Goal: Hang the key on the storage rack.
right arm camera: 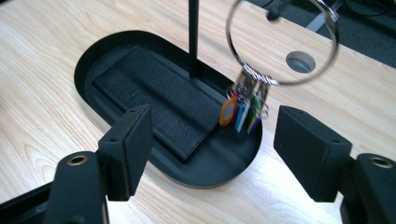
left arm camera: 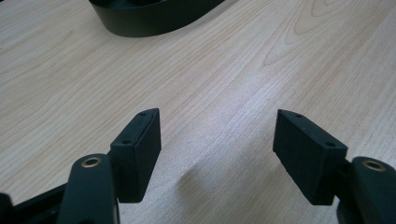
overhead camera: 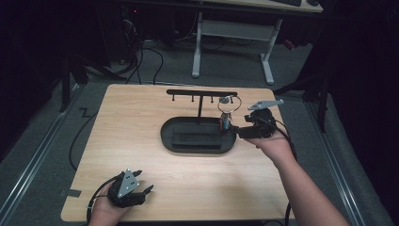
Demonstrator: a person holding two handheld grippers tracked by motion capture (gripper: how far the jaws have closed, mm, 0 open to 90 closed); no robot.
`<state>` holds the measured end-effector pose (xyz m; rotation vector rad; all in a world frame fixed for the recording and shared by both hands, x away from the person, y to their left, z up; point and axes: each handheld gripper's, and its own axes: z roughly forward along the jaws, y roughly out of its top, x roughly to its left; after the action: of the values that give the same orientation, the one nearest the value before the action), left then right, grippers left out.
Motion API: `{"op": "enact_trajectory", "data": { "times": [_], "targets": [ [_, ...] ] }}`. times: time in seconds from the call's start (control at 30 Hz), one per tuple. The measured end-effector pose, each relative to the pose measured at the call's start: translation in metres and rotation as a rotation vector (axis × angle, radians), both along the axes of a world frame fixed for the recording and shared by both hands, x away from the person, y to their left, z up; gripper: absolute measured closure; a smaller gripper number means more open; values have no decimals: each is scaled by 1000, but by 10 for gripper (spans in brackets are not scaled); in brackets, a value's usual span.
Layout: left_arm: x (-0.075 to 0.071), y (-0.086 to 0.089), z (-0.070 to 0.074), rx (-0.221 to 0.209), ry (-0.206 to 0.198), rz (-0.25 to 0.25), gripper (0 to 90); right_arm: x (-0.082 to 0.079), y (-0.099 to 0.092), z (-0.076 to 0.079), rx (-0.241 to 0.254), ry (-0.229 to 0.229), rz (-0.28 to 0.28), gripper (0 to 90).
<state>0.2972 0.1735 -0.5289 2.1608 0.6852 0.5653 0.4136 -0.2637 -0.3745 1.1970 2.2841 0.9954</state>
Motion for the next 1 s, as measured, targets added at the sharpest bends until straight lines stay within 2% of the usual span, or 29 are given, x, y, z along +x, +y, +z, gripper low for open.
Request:
{"op": "enact_trajectory", "data": {
  "times": [0.1, 0.13, 0.17, 0.2, 0.23, 0.27, 0.3, 0.33, 0.37, 0.47, 0.5, 0.53, 0.6, 0.63, 0.83, 0.87, 0.93, 1.0],
  "targets": [
    [0, 0, -1, -2, 4, 2, 313, -6, -5, -5, -1, -7, -11, 262],
    [1, 0, -1, -6, 4, 6, 292, -13, -8, -12, -30, 2, -15, 240],
    [1, 0, -1, -6, 4, 6, 288, -13, -8, -12, -30, 2, -15, 240],
    [0, -1, -1, -9, 2, 7, 288, -15, -8, -14, -58, 27, -25, 211],
    [0, -1, -1, -11, 1, 7, 281, -25, -7, -26, -83, -22, -83, 201],
    [0, -1, -1, -12, 1, 5, 281, -31, -7, -32, -108, -22, -91, 271],
    [0, -1, -1, -12, 1, 5, 281, -37, -6, -37, -137, -28, -122, 302],
    [0, -2, -1, -9, 0, 4, 281, -37, -6, -37, -137, -28, -122, 302],
    [0, -2, -1, -4, -1, 3, 281, -47, -4, -53, -157, -57, -123, 266],
    [-1, -3, -1, -4, 1, 3, 281, -59, -5, -73, -108, -51, -77, 240],
    [-1, -3, -1, -4, 1, 3, 281, -59, -5, -73, -108, -51, -77, 240],
    [-1, -3, -1, -2, 3, 0, 281, -69, -7, -87, -78, -41, -56, 235],
    [-1, -4, -2, -3, 4, -1, 281, -73, -8, -92, -65, -36, -54, 233],
    [-1, -4, -2, -4, 8, -2, 282, -82, -13, -106, -16, -13, -42, 224],
    [-1, -4, -3, -15, 16, -5, 284, -104, -27, -133, 63, 51, -34, 182],
    [-1, -4, -3, -18, 19, -6, 284, -107, -29, -137, 76, 57, -31, 174],
    [-1, -5, -3, -22, 17, -13, 286, -120, -35, -152, 136, 59, -41, 168],
    [-1, -5, -2, -30, 17, -15, 286, -123, -36, -154, 141, 64, -29, 162]
  ]
}}
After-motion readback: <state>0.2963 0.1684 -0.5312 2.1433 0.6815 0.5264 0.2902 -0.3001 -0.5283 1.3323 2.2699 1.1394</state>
